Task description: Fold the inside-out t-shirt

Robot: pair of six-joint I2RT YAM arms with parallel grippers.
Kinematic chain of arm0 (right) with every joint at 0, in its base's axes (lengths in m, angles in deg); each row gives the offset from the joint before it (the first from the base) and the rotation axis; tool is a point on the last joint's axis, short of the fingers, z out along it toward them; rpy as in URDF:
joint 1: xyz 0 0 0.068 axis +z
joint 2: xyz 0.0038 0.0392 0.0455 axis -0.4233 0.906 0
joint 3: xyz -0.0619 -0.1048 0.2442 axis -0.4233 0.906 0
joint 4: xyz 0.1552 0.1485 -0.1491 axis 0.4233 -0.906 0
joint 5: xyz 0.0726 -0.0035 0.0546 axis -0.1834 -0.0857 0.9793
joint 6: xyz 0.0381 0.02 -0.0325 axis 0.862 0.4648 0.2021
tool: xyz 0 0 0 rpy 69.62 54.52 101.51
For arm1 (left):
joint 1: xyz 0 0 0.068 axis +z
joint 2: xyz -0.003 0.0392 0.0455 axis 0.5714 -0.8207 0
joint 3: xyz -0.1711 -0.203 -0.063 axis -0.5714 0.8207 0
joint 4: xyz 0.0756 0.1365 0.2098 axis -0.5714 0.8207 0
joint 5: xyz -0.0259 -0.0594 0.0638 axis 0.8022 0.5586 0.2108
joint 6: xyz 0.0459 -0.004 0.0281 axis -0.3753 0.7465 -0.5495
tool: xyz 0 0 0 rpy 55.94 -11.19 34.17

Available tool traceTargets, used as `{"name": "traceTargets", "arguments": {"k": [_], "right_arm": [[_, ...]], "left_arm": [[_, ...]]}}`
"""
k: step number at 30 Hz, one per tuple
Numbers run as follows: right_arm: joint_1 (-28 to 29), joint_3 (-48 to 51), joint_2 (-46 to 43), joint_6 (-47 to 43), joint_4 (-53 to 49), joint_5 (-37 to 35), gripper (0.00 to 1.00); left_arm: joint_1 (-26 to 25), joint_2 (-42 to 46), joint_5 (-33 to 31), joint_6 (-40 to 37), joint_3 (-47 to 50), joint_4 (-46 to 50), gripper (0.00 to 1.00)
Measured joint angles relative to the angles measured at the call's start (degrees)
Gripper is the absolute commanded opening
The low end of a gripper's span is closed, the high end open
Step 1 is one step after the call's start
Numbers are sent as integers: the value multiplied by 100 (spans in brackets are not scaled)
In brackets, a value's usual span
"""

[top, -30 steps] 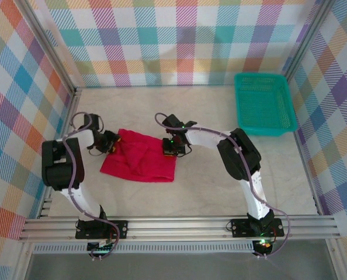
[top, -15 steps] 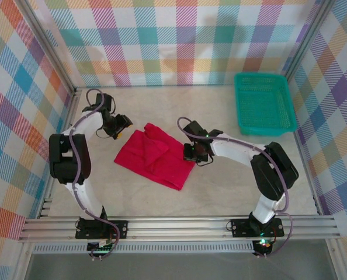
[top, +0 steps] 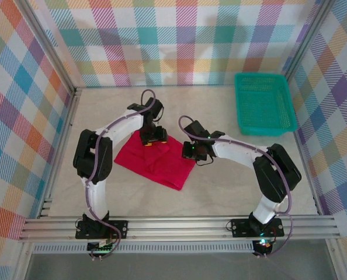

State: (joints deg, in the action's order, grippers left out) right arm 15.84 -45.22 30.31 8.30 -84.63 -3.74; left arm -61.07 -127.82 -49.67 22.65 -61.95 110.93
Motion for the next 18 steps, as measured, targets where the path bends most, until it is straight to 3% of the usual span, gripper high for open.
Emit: {"name": "traceTargets", "arguments": {"k": [1, 4, 9, 12, 16, 18], "right_arm": [[0, 24, 85, 22, 74, 17, 24], [0, 24, 496, 66, 243, 57, 23], [-11, -90, 809, 144, 348, 52, 23], [-11, -101, 813, 142, 341, 46, 24], [-11, -186, 813, 79, 225, 55, 28], [-9, -267, 813, -20, 116, 94, 31]], "left_arm": [[-13, -57, -125, -57, -2, 96, 29], [17, -72, -433, -149, 22, 356, 16], [330, 361, -752, -181, 472, 411, 14], [831, 973, -885, -155, 1001, 415, 23], [1565, 1729, -1040, -42, 1646, 389, 55], [1834, 1937, -1093, 74, 1899, 385, 57]]}}
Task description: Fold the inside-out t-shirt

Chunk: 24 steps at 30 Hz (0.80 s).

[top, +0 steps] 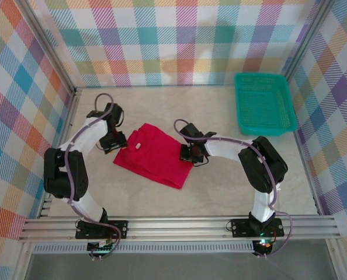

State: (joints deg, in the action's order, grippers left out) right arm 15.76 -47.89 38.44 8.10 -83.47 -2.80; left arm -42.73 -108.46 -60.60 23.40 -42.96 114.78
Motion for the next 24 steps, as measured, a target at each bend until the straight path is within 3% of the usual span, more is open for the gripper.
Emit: {"name": "traceTargets", "arguments": {"k": [5, 14, 19, 24], "right_arm": [[13, -234, -28, -334, -184, 258, 35], [42, -538, -42, -756, -184, 479, 35], [44, -538, 256, -741, -168, 560, 33], [321, -44, 74, -555, 33, 632, 32]], "left_arm": [[199, 304, 214, 179, 420, -278, 63], [142, 868, 1440, 485, 1182, -1095, 66], [26, 564, 1832, 831, 1838, -1668, 60], [-179, -387, 1891, 938, 1364, -1971, 50]]}}
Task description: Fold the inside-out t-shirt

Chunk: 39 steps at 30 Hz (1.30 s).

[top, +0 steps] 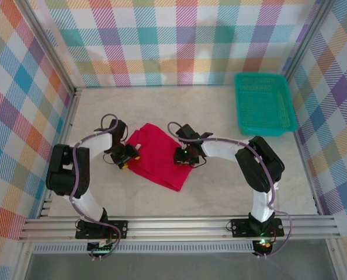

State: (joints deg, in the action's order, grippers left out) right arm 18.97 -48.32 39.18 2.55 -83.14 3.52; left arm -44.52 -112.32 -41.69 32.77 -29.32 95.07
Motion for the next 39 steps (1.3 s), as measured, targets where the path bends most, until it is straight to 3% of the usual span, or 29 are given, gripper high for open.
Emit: {"name": "traceTargets", "arguments": {"k": [5, 9, 13, 19, 27, 30, 33, 35, 39], "right_arm": [[1178, 190, -216, 146, -46, 2, 35], [1718, 190, -686, 98, -240, -162, 49], [990, 155, -1150, -61, -251, -457, 51], [-442, -107, -826, -385, -175, -608, 58], [-949, -839, 275, -761, -197, -553, 63], [-984, -1104, 597, -835, -192, -496, 55], [-988, -1320, 796, -883, -195, -431, 31], [-988, -1377, 822, -887, -201, -387, 17], [-988, -1432, 820, -920, -234, -275, 3]], "left_arm": [[-149, -837, 11, -186, -1165, -238, 47], [-234, -1014, 26, -503, -1967, -90, 53], [-236, -903, 26, -710, -2286, 66, 54], [-236, -846, 398, -811, -2179, 149, 54], [-269, -1233, 774, -785, -2072, -101, 52], [-269, -1537, 822, -767, -2074, -184, 46], [-267, -1687, 927, -699, -2100, -258, 25], [-275, -1694, 951, -654, -2127, -286, 16], [-284, -1692, 914, -651, -2135, -229, 5]]}}
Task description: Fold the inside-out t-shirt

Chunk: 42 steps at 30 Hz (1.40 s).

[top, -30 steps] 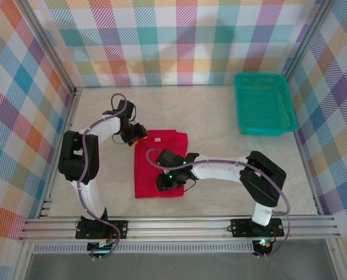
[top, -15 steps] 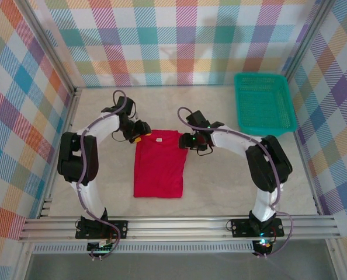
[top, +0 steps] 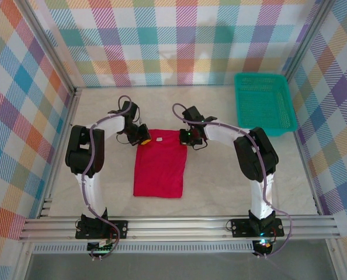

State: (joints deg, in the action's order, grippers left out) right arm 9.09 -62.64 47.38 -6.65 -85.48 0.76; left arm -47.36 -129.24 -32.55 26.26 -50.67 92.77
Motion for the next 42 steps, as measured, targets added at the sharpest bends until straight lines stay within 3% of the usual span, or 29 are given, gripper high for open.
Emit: {"name": "traceTargets", "arguments": {"k": [13, 19, 23, 25, 31, 35, 40, 42], "right_arm": [[179, -372, -518, -153, -380, 35, 3], [192, -540, -291, -195, -232, -94, 7], [186, -1010, 341, -299, -122, -205, 18], [177, -1222, 654, -326, -90, -214, 23], [107, -1318, 905, -358, -190, -225, 65], [74, -1316, 767, -459, -195, -197, 75], [20, -1366, 651, -476, -199, -181, 75], [-4, -1443, 654, -476, -221, -157, 75]], "left_arm": [[-11, 1185, -892, -210, -315, 938, 2], [101, 942, -1211, -264, -450, 1099, 0], [286, 365, -1530, -216, -625, 1139, 2], [369, 52, -1672, -164, -732, 1134, 8], [442, -236, -1786, -101, -826, 1016, 51], [437, 339, -1869, -127, -540, 741, 100], [505, 1532, -1941, -129, -31, 302, 99], [577, 1753, -1801, -149, 61, 59, 92]]}}
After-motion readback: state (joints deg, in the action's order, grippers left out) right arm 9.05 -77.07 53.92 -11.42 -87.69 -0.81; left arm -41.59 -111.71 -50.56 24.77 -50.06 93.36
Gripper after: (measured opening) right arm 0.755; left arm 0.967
